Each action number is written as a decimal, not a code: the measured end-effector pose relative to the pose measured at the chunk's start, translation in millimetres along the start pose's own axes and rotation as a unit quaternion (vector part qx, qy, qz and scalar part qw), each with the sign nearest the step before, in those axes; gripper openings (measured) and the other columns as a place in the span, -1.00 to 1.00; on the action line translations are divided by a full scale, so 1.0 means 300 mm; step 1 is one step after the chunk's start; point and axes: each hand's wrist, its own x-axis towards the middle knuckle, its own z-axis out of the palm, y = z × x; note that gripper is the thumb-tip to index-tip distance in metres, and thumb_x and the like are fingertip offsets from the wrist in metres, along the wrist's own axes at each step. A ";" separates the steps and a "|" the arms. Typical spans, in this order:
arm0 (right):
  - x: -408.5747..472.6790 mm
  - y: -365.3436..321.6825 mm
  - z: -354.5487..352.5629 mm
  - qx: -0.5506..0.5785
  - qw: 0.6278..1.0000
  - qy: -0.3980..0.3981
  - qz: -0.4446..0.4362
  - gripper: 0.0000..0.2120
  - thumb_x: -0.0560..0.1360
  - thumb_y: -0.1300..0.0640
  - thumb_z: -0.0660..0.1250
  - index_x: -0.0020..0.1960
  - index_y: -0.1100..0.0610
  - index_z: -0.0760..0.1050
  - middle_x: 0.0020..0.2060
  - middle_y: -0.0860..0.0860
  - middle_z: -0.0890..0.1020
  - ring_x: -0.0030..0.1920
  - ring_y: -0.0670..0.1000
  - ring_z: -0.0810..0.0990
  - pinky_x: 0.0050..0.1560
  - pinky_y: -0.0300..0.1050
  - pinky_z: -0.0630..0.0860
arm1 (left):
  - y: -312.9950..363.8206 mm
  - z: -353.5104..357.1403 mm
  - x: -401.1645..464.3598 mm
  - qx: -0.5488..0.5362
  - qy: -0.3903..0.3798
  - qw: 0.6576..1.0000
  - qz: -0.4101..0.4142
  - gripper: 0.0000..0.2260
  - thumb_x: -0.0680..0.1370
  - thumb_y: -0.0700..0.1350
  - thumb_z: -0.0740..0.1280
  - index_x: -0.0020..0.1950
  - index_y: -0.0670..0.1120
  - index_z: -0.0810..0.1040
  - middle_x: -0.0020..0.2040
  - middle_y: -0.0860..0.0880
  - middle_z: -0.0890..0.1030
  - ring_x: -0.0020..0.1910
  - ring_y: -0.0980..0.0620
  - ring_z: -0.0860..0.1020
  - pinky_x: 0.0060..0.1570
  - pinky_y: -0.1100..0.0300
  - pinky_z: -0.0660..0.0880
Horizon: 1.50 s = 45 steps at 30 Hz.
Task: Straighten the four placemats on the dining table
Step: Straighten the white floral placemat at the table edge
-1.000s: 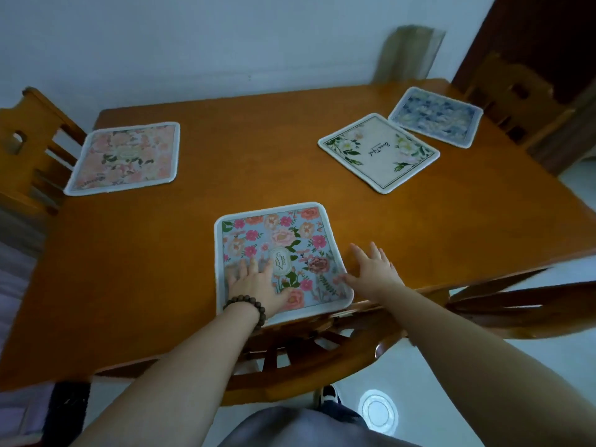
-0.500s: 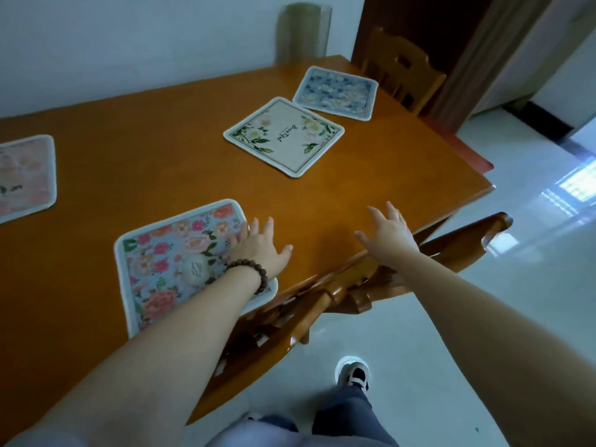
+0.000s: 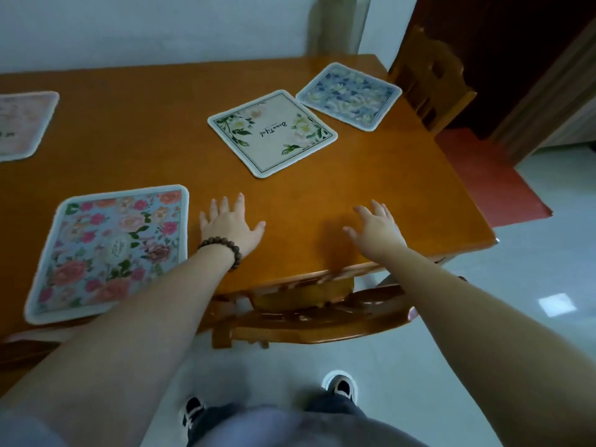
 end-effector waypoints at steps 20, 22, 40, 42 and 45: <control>0.366 0.000 0.008 -0.024 0.993 -0.062 -0.095 -0.42 0.56 -0.13 0.21 0.51 0.01 0.15 0.53 0.15 0.04 0.52 0.17 -0.05 0.47 0.16 0.06 | 0.095 0.038 0.151 -0.016 0.003 0.996 -0.088 -0.28 0.53 0.31 0.10 0.56 0.01 -0.05 0.55 -0.15 0.08 0.52 -0.18 -0.02 0.43 -0.21 -0.03; 0.426 -0.033 0.009 -0.022 0.995 -0.059 -0.083 -0.42 0.56 -0.13 0.21 0.51 0.01 0.15 0.53 0.15 0.04 0.52 0.17 -0.06 0.47 0.16 0.06 | 0.081 0.033 0.209 -0.022 0.003 0.997 -0.077 -0.28 0.53 0.30 0.10 0.56 0.00 -0.05 0.55 -0.15 0.09 0.52 -0.18 -0.02 0.42 -0.21 -0.03; 1.083 -0.131 0.037 -0.004 0.998 -0.027 -0.052 -0.34 0.54 -0.18 0.22 0.53 -0.02 0.06 0.54 0.18 -0.04 0.52 0.18 -0.12 0.48 0.18 -0.01 | 0.006 0.104 0.802 -0.080 -0.027 0.990 -0.116 -0.27 0.53 0.30 0.11 0.56 0.01 -0.10 0.56 -0.21 -0.08 0.52 -0.19 -0.14 0.44 -0.19 -0.09; 1.140 -0.122 0.046 0.002 0.999 -0.023 -0.049 -0.34 0.54 -0.18 0.20 0.54 -0.02 0.04 0.54 0.17 -0.04 0.52 0.17 -0.14 0.49 0.16 -0.04 | 0.010 0.116 0.845 -0.081 -0.027 0.990 -0.112 -0.26 0.53 0.31 0.10 0.56 0.01 -0.11 0.56 -0.21 -0.10 0.52 -0.18 -0.15 0.44 -0.20 -0.10; 1.208 -0.121 0.055 -0.008 0.998 -0.025 -0.050 -0.35 0.56 -0.20 0.14 0.54 0.00 0.01 0.54 0.16 -0.03 0.53 0.15 -0.14 0.49 0.13 -0.08 | 0.023 0.133 0.875 -0.065 -0.033 0.991 -0.108 -0.25 0.53 0.32 0.08 0.56 0.00 -0.13 0.55 -0.22 -0.12 0.52 -0.17 -0.17 0.44 -0.22 -0.13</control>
